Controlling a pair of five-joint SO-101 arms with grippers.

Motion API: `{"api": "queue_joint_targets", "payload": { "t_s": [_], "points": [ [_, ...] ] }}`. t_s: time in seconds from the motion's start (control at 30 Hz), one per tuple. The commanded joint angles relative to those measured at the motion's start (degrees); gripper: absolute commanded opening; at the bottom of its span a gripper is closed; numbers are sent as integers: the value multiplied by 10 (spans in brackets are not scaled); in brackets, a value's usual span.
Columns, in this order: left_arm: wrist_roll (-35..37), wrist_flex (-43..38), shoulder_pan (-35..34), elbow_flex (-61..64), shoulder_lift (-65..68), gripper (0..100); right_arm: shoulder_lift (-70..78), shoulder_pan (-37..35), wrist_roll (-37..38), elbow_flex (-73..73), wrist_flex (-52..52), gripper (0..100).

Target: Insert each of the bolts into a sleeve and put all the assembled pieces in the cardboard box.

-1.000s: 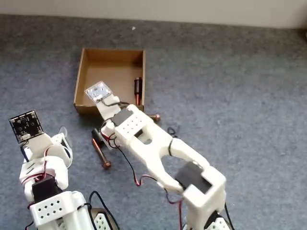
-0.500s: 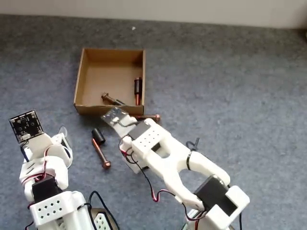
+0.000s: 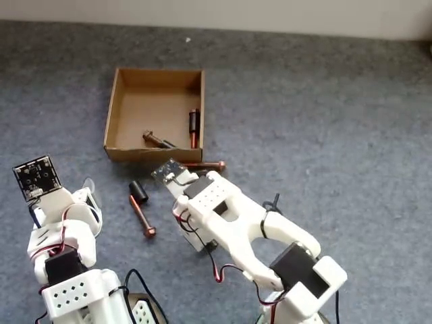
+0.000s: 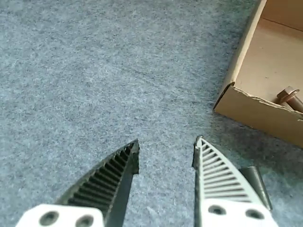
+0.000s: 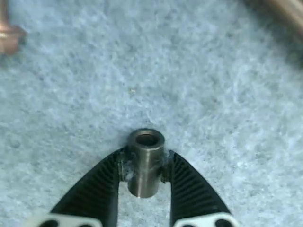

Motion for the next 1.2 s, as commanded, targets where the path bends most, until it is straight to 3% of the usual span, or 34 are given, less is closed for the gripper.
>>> {"api": "queue_joint_targets", "payload": {
  "t_s": [0.0, 0.3, 0.47, 0.6, 0.9, 1.17],
  "points": [
    [-6, -11, -2, -1, -5, 193, 24, 6, 4, 6, 8, 5],
    [-10, -11, -1, -1, -5, 194, -208, 12, 4, 9, 105, 5],
    [-16, -8, -1, -23, -4, 194, -378, 69, 4, 57, 99, 5],
    [-91, 15, 34, -72, 1, 193, -474, 140, 3, 115, 53, 5],
    [-274, 198, 146, -219, 3, 193, -553, 278, -1, 239, -84, 5],
    [-424, 293, 170, -276, 34, 196, -552, 376, -62, 292, -168, 5]
  ]
}}
